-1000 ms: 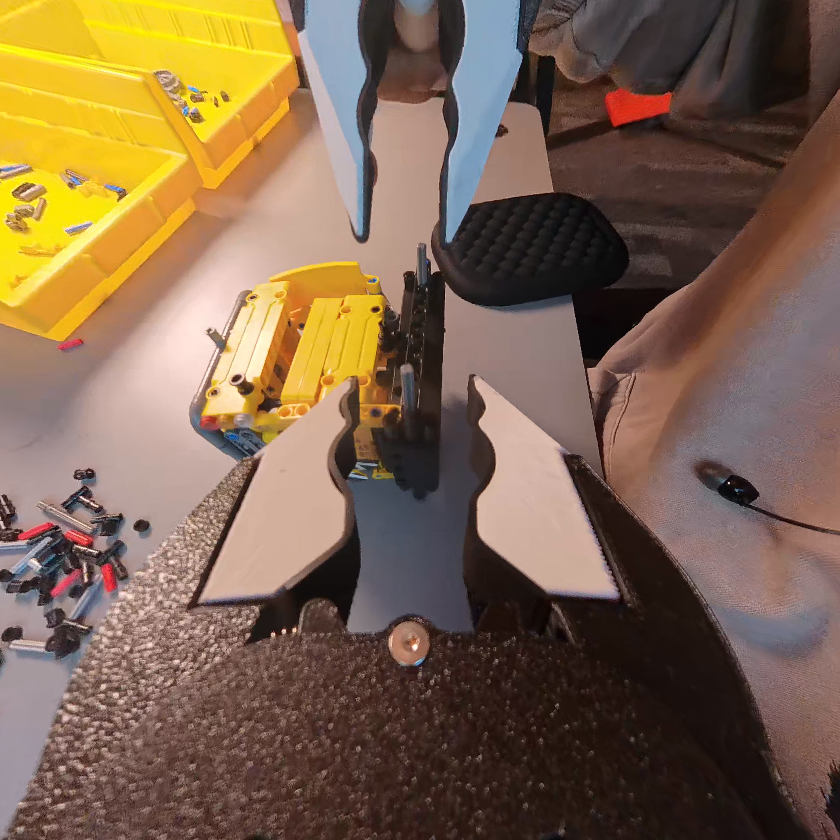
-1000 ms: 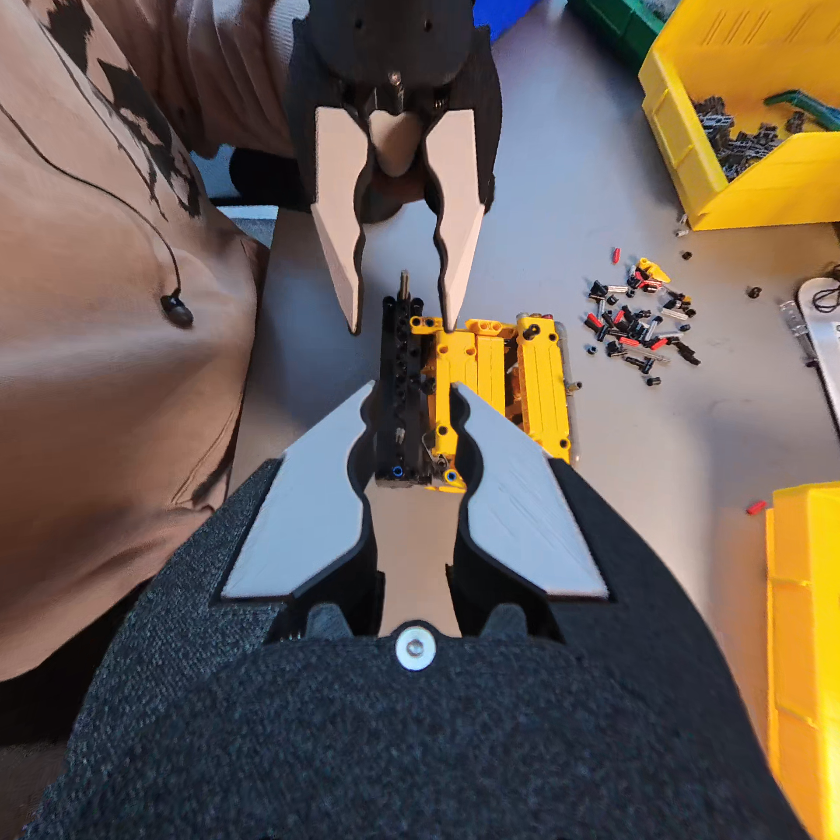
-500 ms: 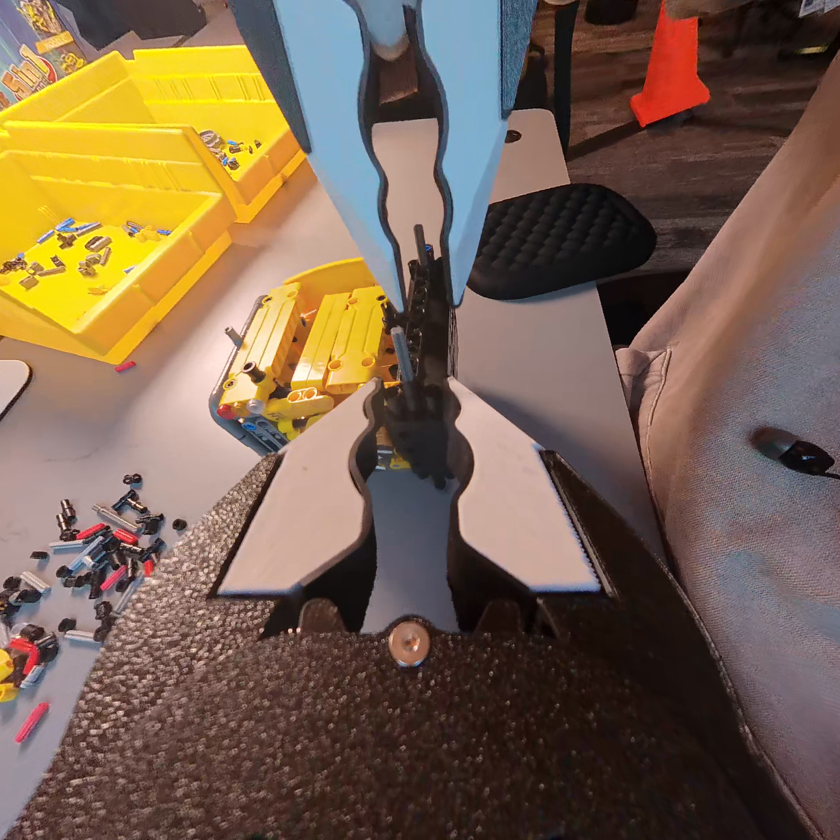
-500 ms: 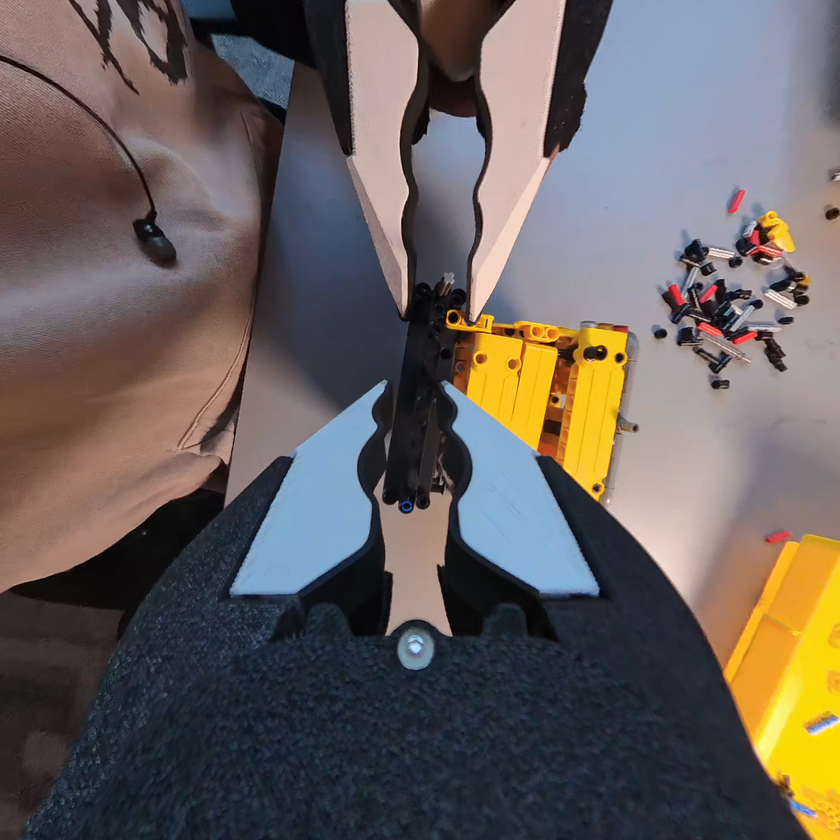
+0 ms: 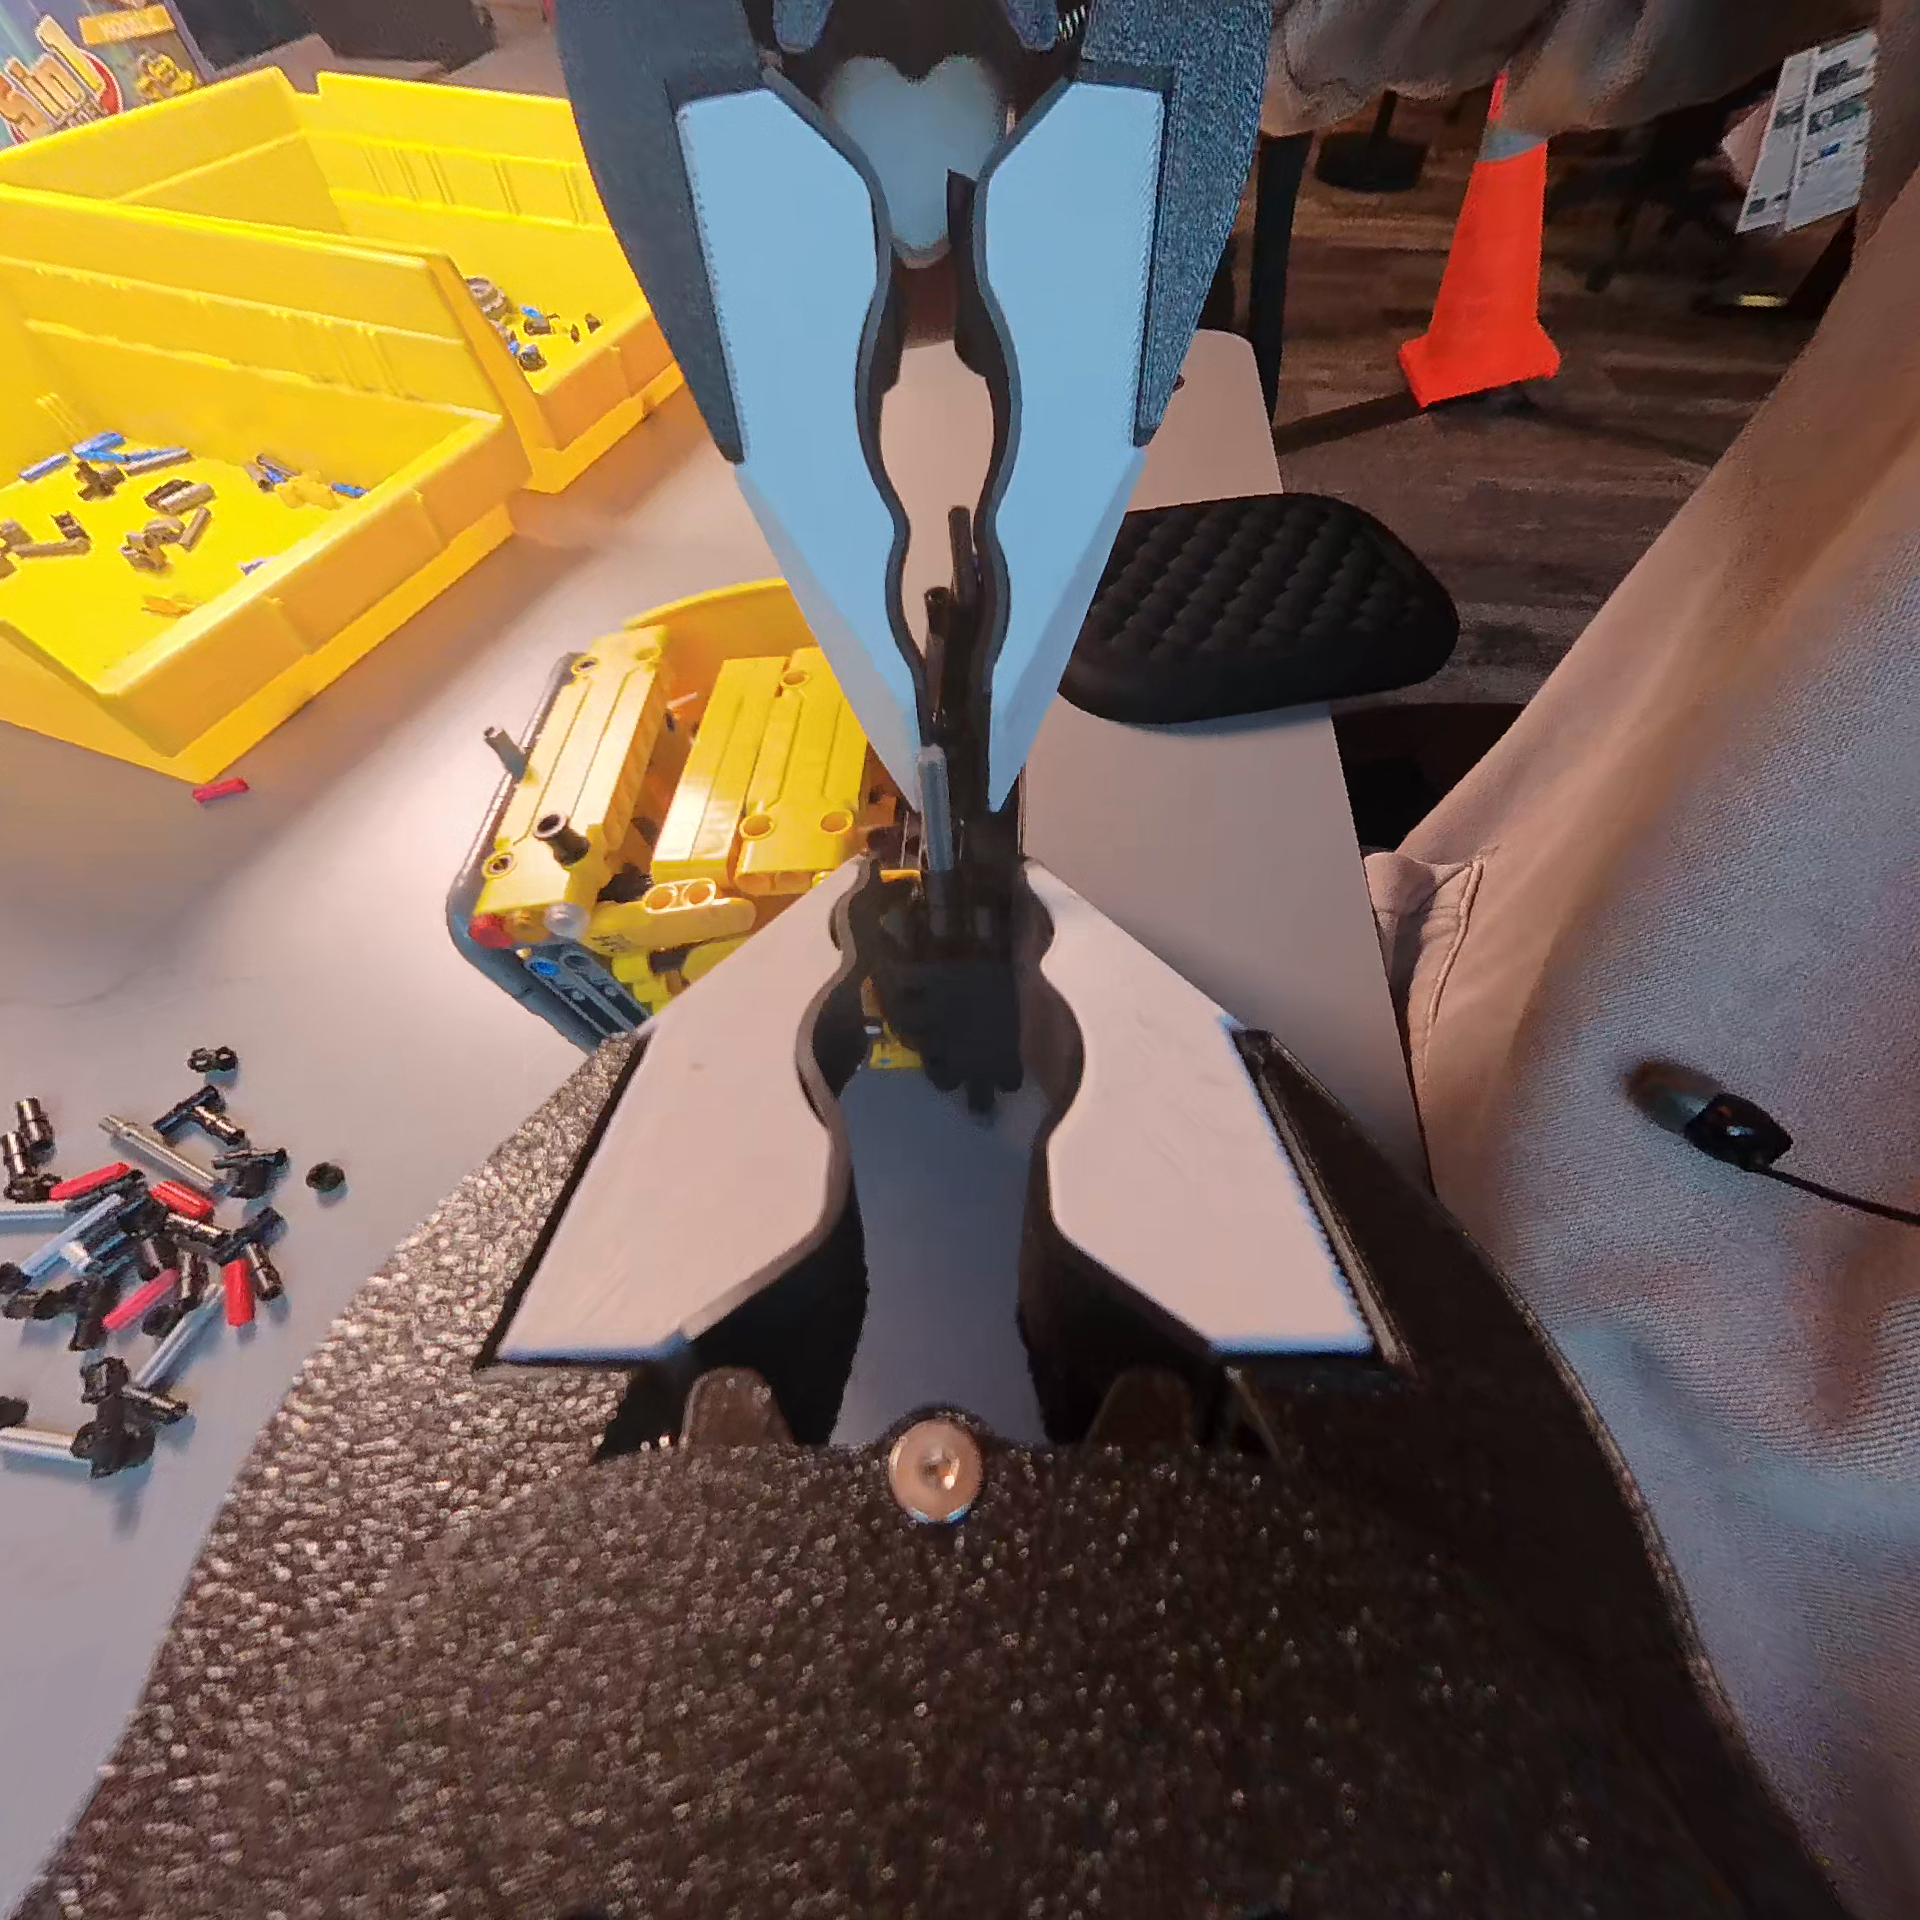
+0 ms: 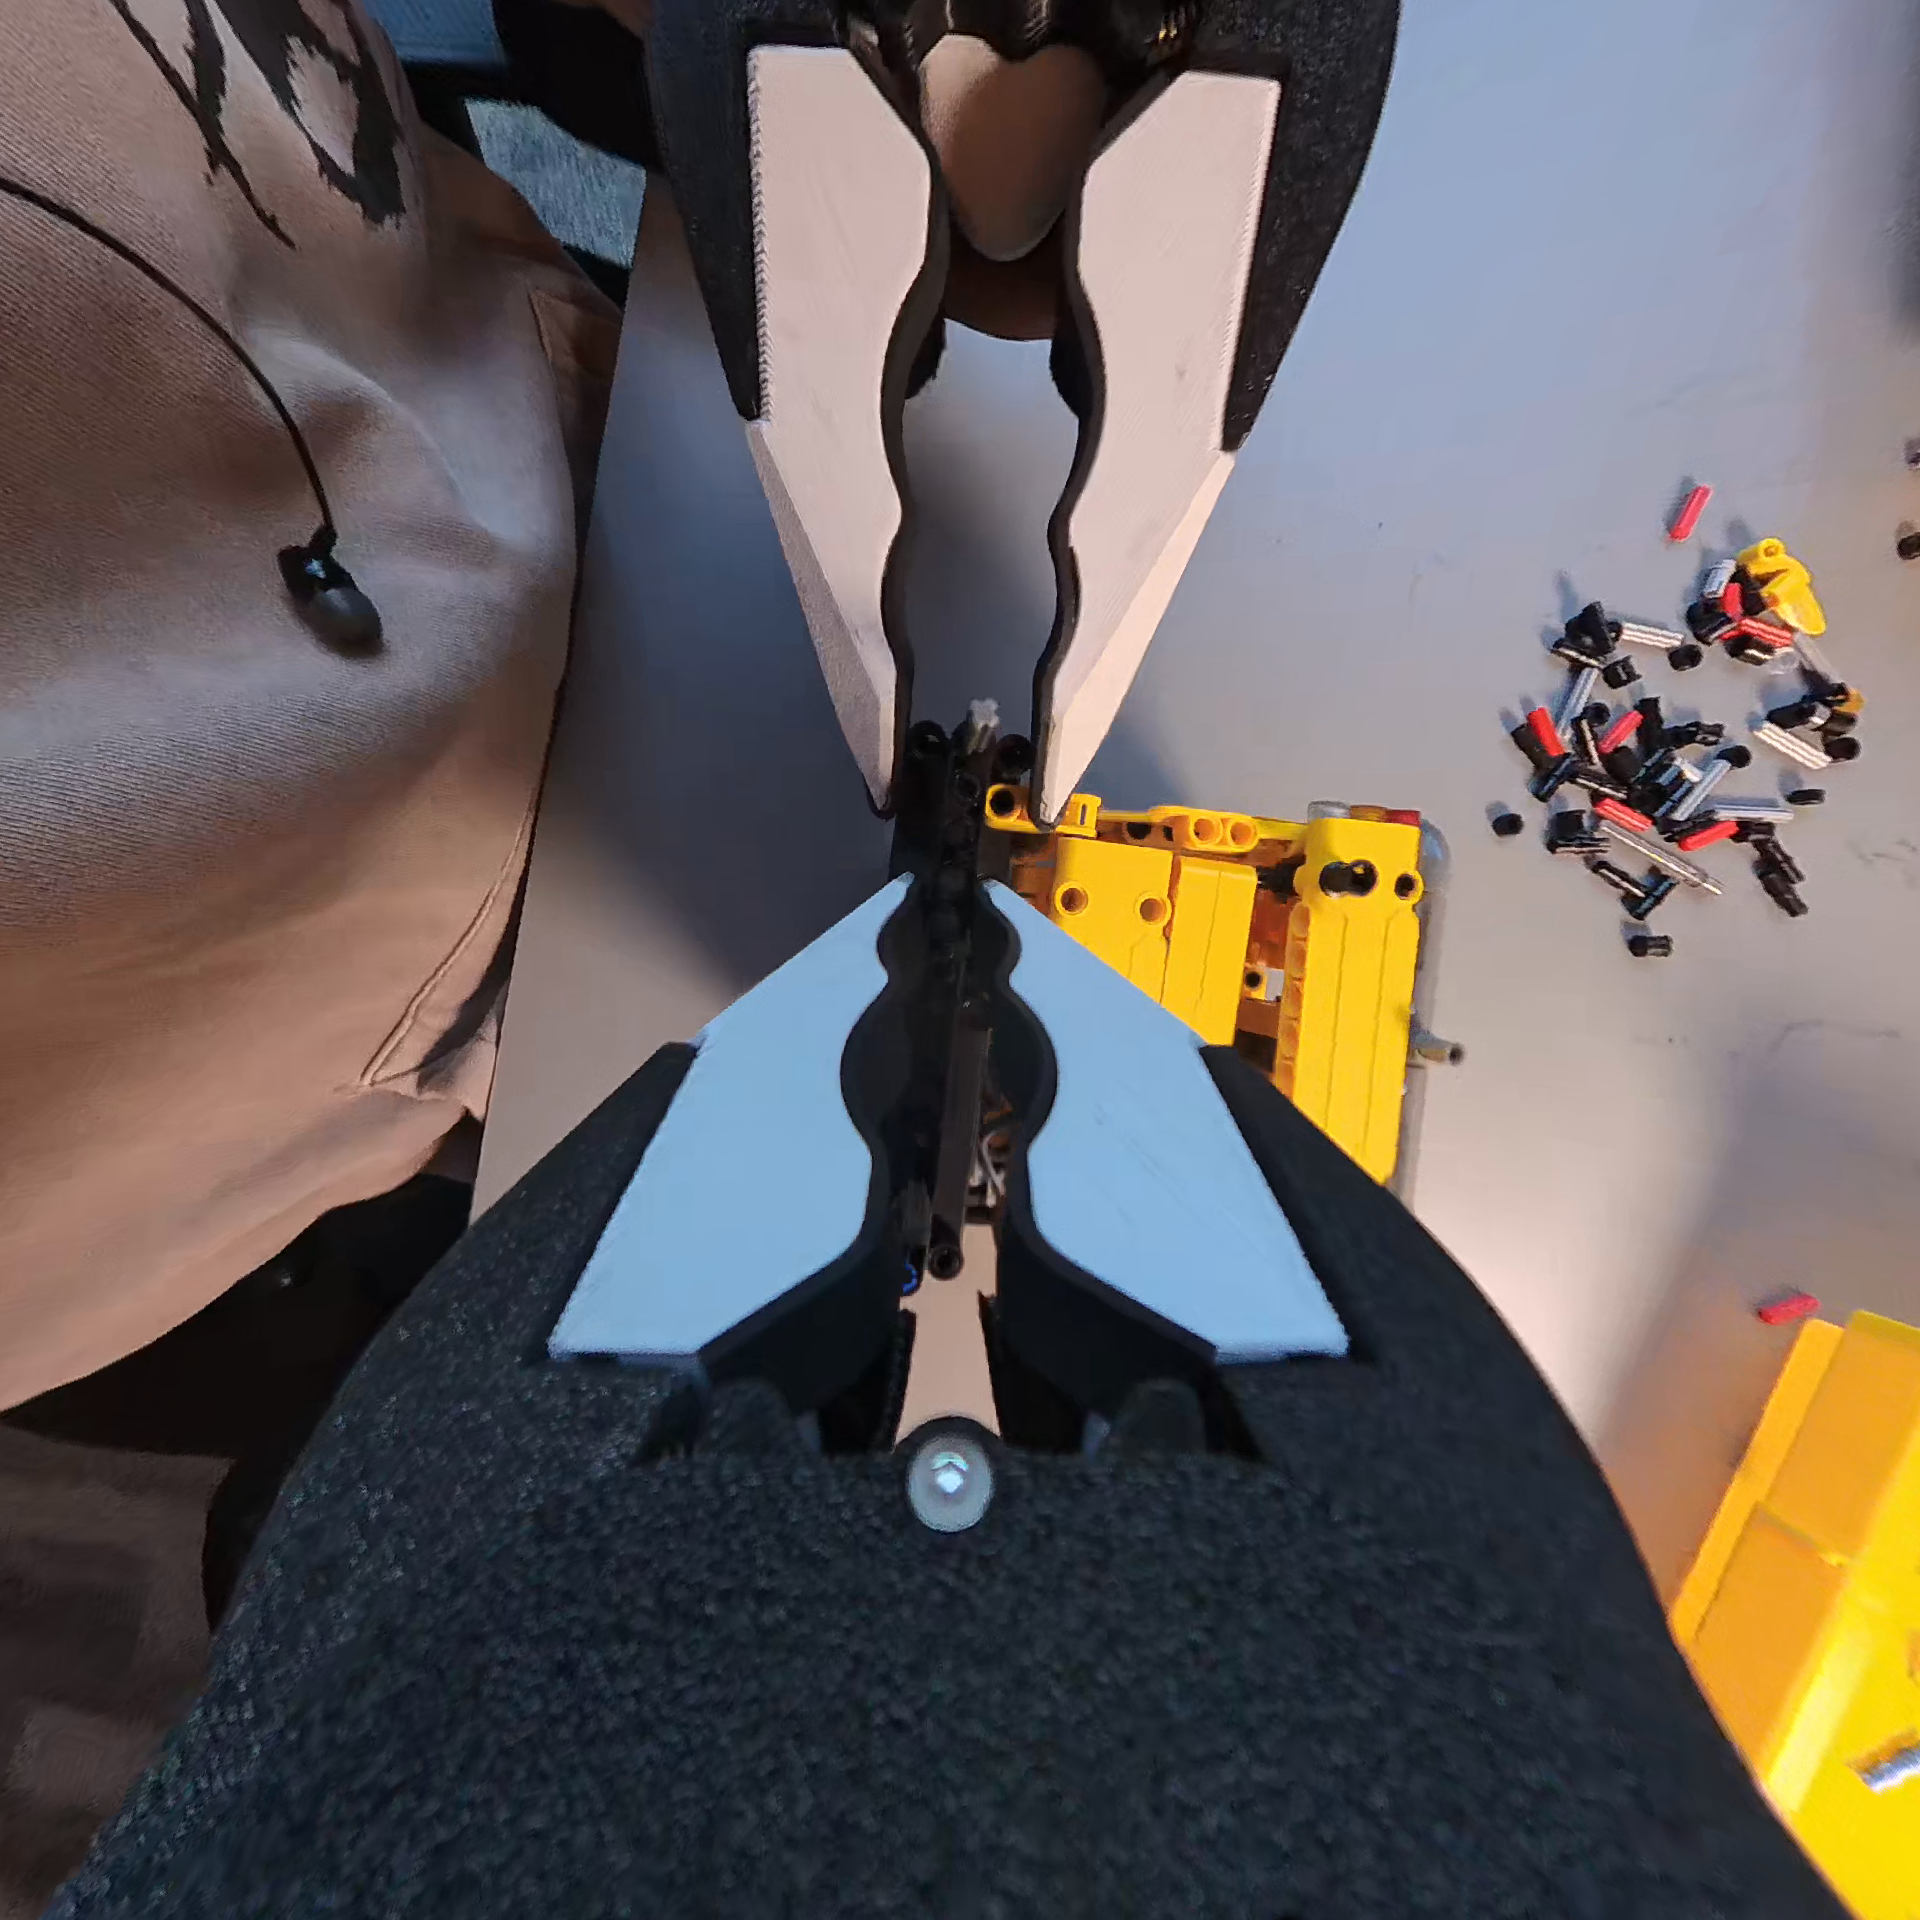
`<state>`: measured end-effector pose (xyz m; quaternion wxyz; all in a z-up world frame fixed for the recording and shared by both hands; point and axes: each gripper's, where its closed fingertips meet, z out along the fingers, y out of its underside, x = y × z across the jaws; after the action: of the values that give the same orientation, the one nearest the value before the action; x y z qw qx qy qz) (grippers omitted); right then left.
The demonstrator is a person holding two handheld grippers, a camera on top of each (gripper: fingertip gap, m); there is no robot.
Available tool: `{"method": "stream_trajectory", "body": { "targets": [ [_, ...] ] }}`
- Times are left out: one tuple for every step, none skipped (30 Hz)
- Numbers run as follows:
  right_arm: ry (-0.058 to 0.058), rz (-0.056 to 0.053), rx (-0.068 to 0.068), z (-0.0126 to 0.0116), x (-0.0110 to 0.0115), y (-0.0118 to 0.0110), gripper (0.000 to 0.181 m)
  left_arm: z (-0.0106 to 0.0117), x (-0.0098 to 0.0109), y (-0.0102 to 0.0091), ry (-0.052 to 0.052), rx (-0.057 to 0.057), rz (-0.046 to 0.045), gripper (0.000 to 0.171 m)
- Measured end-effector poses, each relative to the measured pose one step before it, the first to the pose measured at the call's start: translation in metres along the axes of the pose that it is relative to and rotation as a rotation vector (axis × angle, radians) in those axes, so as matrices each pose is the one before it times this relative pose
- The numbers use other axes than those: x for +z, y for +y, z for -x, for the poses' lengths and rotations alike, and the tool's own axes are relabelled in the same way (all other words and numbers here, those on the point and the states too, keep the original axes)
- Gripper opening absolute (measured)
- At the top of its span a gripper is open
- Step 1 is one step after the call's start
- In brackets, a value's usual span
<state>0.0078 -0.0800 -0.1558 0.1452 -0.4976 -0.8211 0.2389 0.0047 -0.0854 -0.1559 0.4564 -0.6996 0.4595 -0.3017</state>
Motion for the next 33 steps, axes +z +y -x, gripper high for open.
{"method": "stream_trajectory", "body": {
  "targets": [
    [-0.0011, -0.0266, 0.0130, -0.00030, -0.00118, -0.00203, 0.003, -0.00003, 0.00016, 0.00099, -0.0063, 0.0020, 0.01179, 0.026],
    [0.0007, -0.0267, 0.0143, -0.00084, -0.00124, -0.00193, 0.002, -0.00024, 0.00113, 0.00195, -0.0060, 0.0021, 0.01073, 0.025],
    [-0.0112, -0.0218, 0.0155, 0.00094, -0.00083, -0.00178, 0.002, -0.00107, 0.00155, 0.00150, 0.0035, -0.0070, 0.00323, 0.025],
    [-0.0013, -0.0047, 0.0041, 0.00020, -0.00035, 0.00107, 0.002, 0.00002, 0.00002, -0.00130, 0.0030, -0.0102, -0.01392, 0.025],
    [0.0044, -0.0173, 0.0049, -0.00049, -0.00042, -0.00046, 0.002, 0.00072, -0.00079, -0.00110, 0.0021, -0.0113, -0.01107, 0.025],
    [0.0056, -0.0271, 0.0148, -0.00115, -0.00035, -0.00092, 0.002, 0.00110, -0.00114, -0.00155, 0.0006, -0.0100, -0.01320, 0.025],
    [0.0007, -0.0315, 0.0214, -0.00084, -0.00098, -0.00144, 0.002, 0.00046, -0.00133, -0.00174, 0.0040, -0.0121, -0.01420, 0.025],
    [0.0016, -0.0261, 0.0134, -0.00024, -0.00062, -0.00132, 0.002, 0.00027, -0.00088, -0.00073, 0.0006, -0.0018, -0.00665, 0.025],
    [0.0088, -0.0158, 0.0018, -0.00049, 0.00021, -0.00017, 0.002, 0.00066, -0.00001, 0.00067, -0.0088, 0.0108, 0.00450, 0.025],
    [0.0047, -0.0161, 0.0061, -0.00019, 0.00060, 0.00017, 0.002, 0.00035, 0.00020, 0.00081, -0.0079, 0.0093, 0.00863, 0.025],
    [-0.0033, -0.0280, 0.0206, -0.00027, 0.00018, -0.00010, 0.001, 0.00030, -0.00039, -0.00007, -0.0039, 0.0005, -0.00016, 0.025],
    [-0.0068, -0.0360, 0.0270, -0.00030, -0.00046, -0.00099, 0.001, 0.00041, -0.00073, -0.00106, 0.0016, -0.0108, -0.00901, 0.025],
    [-0.0055, -0.0310, 0.0198, -0.00001, -0.00042, -0.00078, 0.002, 0.00013, -0.00068, -0.00088, 0.0046, -0.0127, -0.00967, 0.025],
    [0.0028, -0.0274, 0.0106, -0.00039, -0.00030, -0.00095, 0.001, 0.00028, -0.00055, -0.00060, 0.0011, -0.0044, -0.00884, 0.025],
    [0.0011, -0.0199, 0.0070, 0.00003, 0.00014, -0.00017, 0.002, 0.00017, -0.00019, -0.00004, -0.0005, -0.0011, -0.00561, 0.025],
    [0.0009, -0.0223, 0.0106, -0.00016, 0.00012, -0.00014, 0.001, 0.00014, -0.00012, -0.00024, -0.0031, -0.0018, -0.00635, 0.024],
    [-0.0007, -0.0236, 0.0111, 0.00000, -0.00021, -0.00025, 0.002, -0.00024, -0.00013, 0.00007, -0.0006, -0.0016, -0.00461, 0.025],
    [-0.0022, -0.0173, 0.0067, 0.00054, 0.00007, 0.00053, 0.002, -0.00008, 0.00019, 0.00003, 0.0006, -0.0029, -0.00466, 0.025],
    [0.0065, -0.0238, 0.0057, -0.00058, -0.00037, -0.00053, 0.002, 0.00054, -0.00011, -0.00066, -0.0030, -0.0036, -0.01139, 0.024],
    [0.0026, -0.0264, 0.0125, -0.00005, -0.00009, -0.00031, 0.002, -0.00021, -0.00033, -0.00038, 0.0036, -0.0056, -0.00842, 0.024],
    [0.0016, -0.0202, 0.0082, 0.00066, 0.00041, 0.00019, 0.002, -0.00049, -0.00009, 0.00048, 0.0048, -0.0038, -0.00313, 0.026],
    [0.0075, -0.0072, -0.0068, 0.00065, 0.00040, 0.00088, 0.002, -0.00081, 0.00017, 0.00075, 0.0005, 0.0032, -0.00278, 0.026],
    [0.0069, -0.0095, -0.0079, 0.00101, 0.00016, 0.00036, 0.002, -0.00079, 0.00009, 0.00035, 0.0035, -0.0012, -0.00500, 0.024],
    [0.0035, -0.0185, 0.0083, 0.00030, -0.00016, 0.00010, 0.002, 0.00001, 0.00010, -0.00015, 0.0038, -0.0057, -0.00761, 0.024],
    [0.0020, -0.0207, 0.0129, -0.00055, -0.00041, -0.00006, 0.002, 0.00047, 0.00026, -0.00046, 0.0005, -0.0025, -0.00453, 0.024],
    [0.0035, -0.0168, 0.0047, -0.00046, -0.00086, -0.00092, 0.000, 0.00058, 0.00017, -0.00108, -0.0011, 0.0014, -0.00495, 0.024],
    [0.0073, -0.0207, 0.0016, -0.00012, -0.00049, -0.00102, 0.001, 0.00012, -0.00022, -0.00122, 0.0026, -0.0020, -0.00778, 0.024],
    [-0.0044, -0.0213, 0.0132, 0.00044, -0.00062, -0.00077, 0.001, -0.00034, -0.00008, -0.00086, 0.0039, -0.0041, -0.00883, 0.026],
    [0.0002, -0.0171, 0.0067, 0.00013, -0.00044, -0.00063, 0.001, 0.00005, -0.00007, -0.00057, 0.0009, -0.0015, -0.00816, 0.026],
    [0.0021, -0.0050, -0.0023, 0.00014, -0.00022, -0.00034, 0.001, -0.00006, 0.00005, -0.00025, 0.0014, -0.0044, -0.00679, 0.026],
    [0.0036, -0.0123, -0.0004, 0.00029, -0.00028, -0.00075, 0.001, -0.00028, -0.00014, -0.00060, 0.0009, -0.0001, -0.00619, 0.026],
    [-0.0025, -0.0137, 0.0061, 0.00074, -0.00025, -0.00057, 0.001, -0.00053, -0.00018, -0.00048, 0.0001, 0.0037, -0.00406, 0.026],
    [0.0018, -0.0120, -0.0017, 0.00057, -0.00038, -0.00069, 0.000, -0.00027, -0.00014, -0.00038, 0.0007, 0.0005, -0.00610, 0.024]
  ]
}}
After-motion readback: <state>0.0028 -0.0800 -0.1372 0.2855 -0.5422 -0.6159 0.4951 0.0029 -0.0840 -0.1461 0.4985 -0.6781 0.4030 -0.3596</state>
